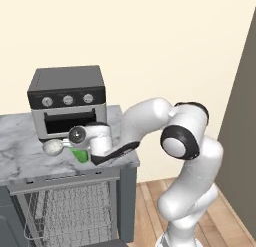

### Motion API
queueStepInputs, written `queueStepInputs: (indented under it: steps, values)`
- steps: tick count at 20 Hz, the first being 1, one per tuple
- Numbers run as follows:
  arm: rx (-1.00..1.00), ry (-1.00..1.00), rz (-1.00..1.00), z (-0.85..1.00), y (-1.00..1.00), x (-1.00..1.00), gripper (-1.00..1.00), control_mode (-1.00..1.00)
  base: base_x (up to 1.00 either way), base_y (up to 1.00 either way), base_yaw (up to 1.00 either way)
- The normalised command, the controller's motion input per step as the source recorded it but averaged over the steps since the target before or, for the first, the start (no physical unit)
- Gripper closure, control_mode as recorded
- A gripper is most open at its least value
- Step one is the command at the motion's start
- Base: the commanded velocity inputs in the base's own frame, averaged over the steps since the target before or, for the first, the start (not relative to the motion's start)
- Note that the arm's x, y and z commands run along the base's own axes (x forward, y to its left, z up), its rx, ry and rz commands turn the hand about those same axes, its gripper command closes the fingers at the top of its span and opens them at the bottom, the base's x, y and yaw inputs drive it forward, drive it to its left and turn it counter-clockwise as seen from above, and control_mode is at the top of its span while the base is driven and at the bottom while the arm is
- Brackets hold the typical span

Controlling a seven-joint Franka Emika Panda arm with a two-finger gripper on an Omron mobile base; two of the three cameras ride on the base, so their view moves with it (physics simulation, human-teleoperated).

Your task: Pick up the cup and bowl from the counter, place them in the dishwasher, and close the dishwasher door.

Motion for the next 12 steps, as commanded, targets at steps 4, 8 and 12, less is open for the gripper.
queueStepInputs:
  steps: [4,8,12]
  values:
    - [-0.02,-0.11,0.0,0.26,-0.25,-0.32,1.0,-1.0,0.0,0.0,0.0]
    - [0.0,-0.09,0.0,0.28,-0.22,-0.32,1.0,-1.0,0.0,0.0,0.0]
    - [0.0,-0.05,0.0,0.28,-0.18,-0.28,1.0,-1.0,0.0,0.0,0.0]
